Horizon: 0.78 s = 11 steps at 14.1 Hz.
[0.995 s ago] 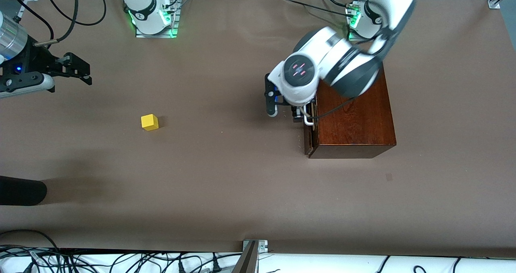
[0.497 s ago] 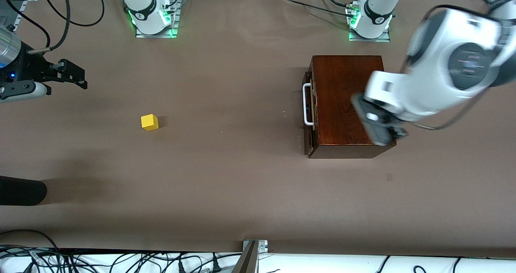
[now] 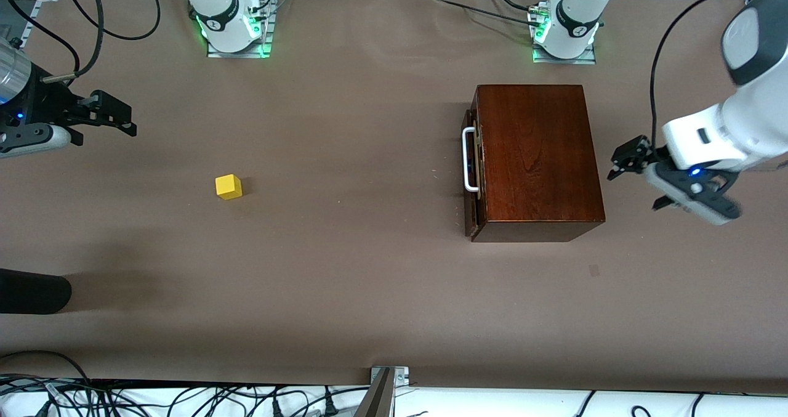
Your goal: Open drawer, take yellow block, close drawer
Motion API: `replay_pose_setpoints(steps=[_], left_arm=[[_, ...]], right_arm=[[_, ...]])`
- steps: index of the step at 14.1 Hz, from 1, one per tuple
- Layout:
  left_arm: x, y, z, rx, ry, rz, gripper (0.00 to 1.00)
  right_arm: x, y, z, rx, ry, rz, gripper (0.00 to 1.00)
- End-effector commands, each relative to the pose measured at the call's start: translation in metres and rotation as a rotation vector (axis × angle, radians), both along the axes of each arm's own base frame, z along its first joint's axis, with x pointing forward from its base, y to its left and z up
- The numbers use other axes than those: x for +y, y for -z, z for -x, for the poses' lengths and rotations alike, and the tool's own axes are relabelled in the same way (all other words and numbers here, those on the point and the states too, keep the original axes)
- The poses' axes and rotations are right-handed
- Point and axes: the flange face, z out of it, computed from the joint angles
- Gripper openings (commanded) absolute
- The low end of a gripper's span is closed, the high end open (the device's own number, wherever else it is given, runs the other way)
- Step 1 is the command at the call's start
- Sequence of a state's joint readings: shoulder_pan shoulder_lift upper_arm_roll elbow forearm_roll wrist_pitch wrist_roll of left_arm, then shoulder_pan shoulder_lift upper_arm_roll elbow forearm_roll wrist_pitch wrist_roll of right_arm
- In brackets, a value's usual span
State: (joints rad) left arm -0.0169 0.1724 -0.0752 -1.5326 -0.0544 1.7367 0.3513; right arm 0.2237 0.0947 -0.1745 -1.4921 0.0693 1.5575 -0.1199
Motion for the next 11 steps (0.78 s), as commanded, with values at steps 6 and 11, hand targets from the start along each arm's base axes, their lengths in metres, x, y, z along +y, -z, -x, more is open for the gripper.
replay_pose_setpoints(steps=[6, 11], left_arm=[[0.034, -0.021, 0.073, 0.111, -0.38, -0.072, 1.0], [0.033, -0.021, 0.076, 0.126, -0.376, -0.079, 1.0]], right_arm=[[0.0, -0.008, 0.002, -0.012, 0.012, -0.016, 1.0], [-0.004, -0.012, -0.007, -0.079, 0.018, -0.008, 1.0]])
